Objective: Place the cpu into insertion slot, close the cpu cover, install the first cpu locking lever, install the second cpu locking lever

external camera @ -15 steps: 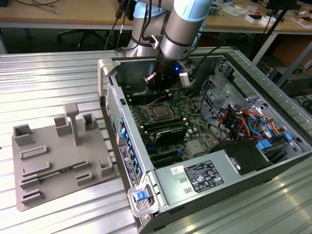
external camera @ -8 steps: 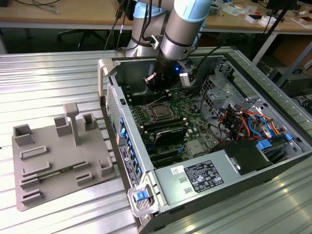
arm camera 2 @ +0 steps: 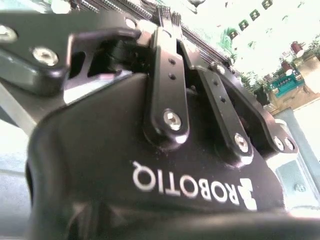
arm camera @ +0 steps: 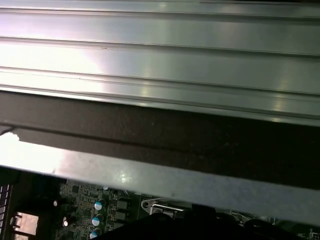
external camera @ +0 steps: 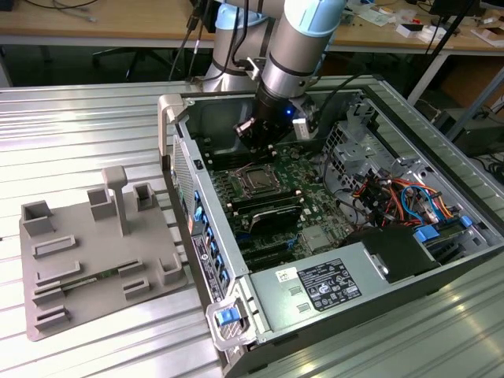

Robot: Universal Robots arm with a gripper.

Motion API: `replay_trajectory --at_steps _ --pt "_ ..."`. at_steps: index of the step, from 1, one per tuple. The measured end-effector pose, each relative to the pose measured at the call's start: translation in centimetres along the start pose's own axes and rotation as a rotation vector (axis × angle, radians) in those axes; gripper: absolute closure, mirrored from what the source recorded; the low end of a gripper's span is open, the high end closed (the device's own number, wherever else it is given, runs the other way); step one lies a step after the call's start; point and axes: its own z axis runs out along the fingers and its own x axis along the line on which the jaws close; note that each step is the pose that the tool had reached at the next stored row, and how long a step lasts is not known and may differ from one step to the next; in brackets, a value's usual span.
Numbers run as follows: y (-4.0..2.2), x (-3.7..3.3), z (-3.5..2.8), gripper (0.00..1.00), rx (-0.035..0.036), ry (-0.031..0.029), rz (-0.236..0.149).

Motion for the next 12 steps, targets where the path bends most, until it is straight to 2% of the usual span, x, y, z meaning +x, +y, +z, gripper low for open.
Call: replay_trajectory --at_steps 7,12 --pt "-0.01 -0.14 0.01 0.89 -0.0002 0.0 0.0" --pt "-0.1 -0.79 0.08 0.89 -0.0006 0.0014 -0.001"
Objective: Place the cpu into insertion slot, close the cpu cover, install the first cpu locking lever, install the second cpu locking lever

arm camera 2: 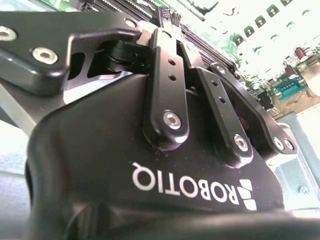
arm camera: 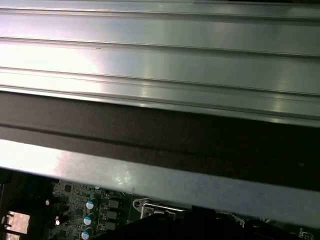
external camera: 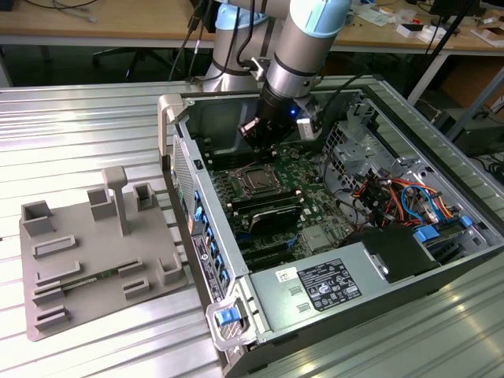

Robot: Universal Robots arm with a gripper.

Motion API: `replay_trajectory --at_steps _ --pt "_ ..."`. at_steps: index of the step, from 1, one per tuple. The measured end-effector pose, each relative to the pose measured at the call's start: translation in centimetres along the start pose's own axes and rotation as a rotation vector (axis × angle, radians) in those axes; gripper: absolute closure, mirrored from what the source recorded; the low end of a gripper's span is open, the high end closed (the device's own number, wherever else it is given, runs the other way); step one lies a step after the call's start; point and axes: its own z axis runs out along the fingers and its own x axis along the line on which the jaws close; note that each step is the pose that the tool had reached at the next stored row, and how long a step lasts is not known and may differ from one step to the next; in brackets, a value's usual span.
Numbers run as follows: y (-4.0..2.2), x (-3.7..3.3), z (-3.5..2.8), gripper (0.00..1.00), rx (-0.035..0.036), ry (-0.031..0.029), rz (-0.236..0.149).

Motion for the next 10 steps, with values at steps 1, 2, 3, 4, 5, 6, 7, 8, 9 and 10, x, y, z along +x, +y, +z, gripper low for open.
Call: replay_trajectory --at_steps 1,2,3,4,5,6,7,8,9,10 --pt "-0.01 -0.02 0.1 0.89 0.0001 0.0003 -0.002" --pt "-0.02 -0.01 0.21 0.89 0.0002 0.001 -0.011" --pt "-0.02 -0.02 0.25 0.89 0.0001 0.0012 -0.013" --pt "-0.03 -0.02 0.31 0.89 -0.0002 0.0012 -0.014" --pt "-0.04 -0.03 0.41 0.89 -0.0014 0.0011 -0.014" --pt "-0.05 -0.03 0.52 0.89 -0.0027 0.0009 -0.014" --pt "-0.05 -0.04 0.64 0.89 -0.0047 0.0007 -0.014" --pt "-0.06 -0.04 0.7 0.89 -0.0055 0.0005 -0.014" --pt "-0.06 -0.04 0.77 0.89 -0.0059 0.0005 -0.014" --pt "-0.07 -0.05 0.86 0.89 -0.0061 0.0004 -0.014"
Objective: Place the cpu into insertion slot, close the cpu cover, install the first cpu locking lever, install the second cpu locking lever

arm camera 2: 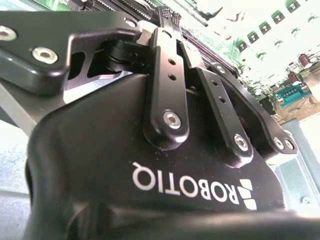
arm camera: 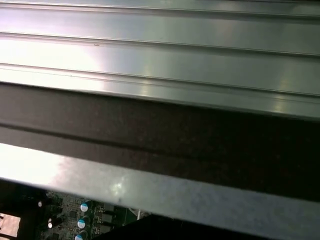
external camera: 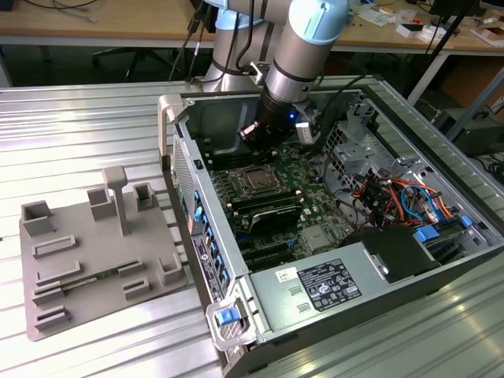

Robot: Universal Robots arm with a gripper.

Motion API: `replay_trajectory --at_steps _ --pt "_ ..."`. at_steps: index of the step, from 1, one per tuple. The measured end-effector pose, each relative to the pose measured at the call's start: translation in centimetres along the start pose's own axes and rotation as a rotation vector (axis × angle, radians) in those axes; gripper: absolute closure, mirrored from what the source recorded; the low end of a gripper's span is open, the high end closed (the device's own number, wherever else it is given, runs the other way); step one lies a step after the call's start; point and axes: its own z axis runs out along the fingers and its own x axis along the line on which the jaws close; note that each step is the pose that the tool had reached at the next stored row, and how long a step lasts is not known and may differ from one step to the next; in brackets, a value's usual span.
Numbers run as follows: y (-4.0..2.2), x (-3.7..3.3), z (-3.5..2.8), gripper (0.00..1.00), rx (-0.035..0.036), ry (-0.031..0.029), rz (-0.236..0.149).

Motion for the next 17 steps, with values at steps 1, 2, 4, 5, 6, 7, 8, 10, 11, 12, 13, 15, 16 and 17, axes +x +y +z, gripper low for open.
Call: replay_trajectory --at_steps 1,2,4,5,6,7,8,10,11,12,13,15,16,17 --pt "-0.02 -0.04 0.07 0.89 0.0 0.0003 0.0" --pt "-0.02 -0.06 0.08 0.89 0.0 0.0003 0.0" --pt "-0.05 -0.21 0.15 0.89 -0.0006 -0.0001 0.0" --pt "-0.06 -0.3 0.2 0.89 -0.0013 -0.0002 0.0" --pt "-0.07 -0.34 0.24 0.89 -0.0019 -0.0002 0.0" --pt "-0.08 -0.37 0.28 0.89 -0.0024 -0.0003 0.0" --pt "-0.09 -0.41 0.38 0.89 -0.0033 -0.0005 0.0" --pt "-0.1 -0.41 0.53 0.89 -0.0039 -0.0005 0.0" --pt "-0.12 -0.41 0.59 0.89 -0.004 -0.0005 0.0" --pt "-0.13 -0.41 0.64 0.89 -0.0041 -0.0005 0.0" --pt "-0.15 -0.41 0.67 0.89 -0.0041 -0.0004 0.0" --pt "-0.43 -0.38 0.68 0.89 -0.0044 -0.0005 0.0" --pt "-0.69 -0.33 0.66 0.89 -0.0046 -0.0005 0.0" --pt "-0.78 -0.32 0.66 0.89 -0.0045 -0.0005 0.0"
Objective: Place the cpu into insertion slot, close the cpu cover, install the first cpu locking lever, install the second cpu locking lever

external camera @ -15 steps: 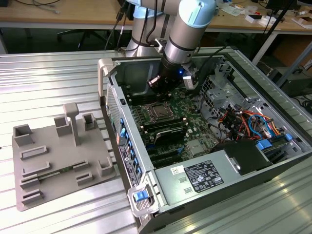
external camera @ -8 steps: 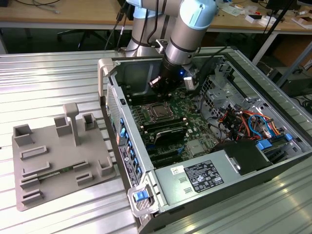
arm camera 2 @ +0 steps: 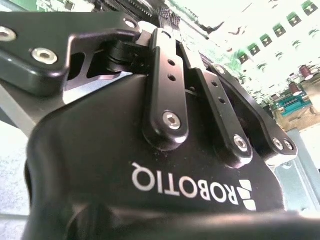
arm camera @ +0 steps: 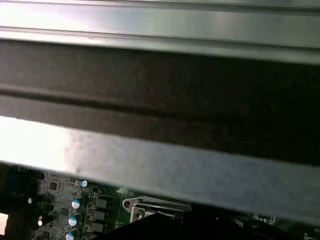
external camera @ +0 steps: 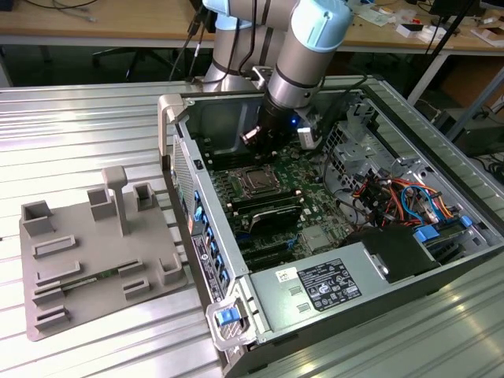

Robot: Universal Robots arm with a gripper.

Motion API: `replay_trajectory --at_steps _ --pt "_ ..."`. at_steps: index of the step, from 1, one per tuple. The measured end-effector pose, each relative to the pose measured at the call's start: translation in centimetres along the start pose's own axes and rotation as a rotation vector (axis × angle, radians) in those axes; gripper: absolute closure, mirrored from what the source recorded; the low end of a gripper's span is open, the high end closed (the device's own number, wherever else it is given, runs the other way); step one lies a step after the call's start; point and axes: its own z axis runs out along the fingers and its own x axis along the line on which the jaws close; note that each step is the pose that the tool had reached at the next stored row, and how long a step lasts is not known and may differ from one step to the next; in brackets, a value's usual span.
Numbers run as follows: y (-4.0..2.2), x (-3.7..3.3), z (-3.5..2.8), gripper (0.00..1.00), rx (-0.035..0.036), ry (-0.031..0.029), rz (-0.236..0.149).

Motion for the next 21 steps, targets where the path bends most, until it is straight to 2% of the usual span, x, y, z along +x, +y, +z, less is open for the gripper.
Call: replay_trajectory --at_steps 7,12,17,21 --pt "-0.13 0.0 0.24 0.89 -0.0001 0.0003 0.0" --pt "-0.16 -0.38 0.37 0.89 -0.0009 -0.0003 0.0" --pt "0.14 -0.46 0.43 0.89 -0.0095 -0.0015 -0.001" --pt "0.2 -0.45 0.0 0.89 -0.0103 -0.0019 0.0"
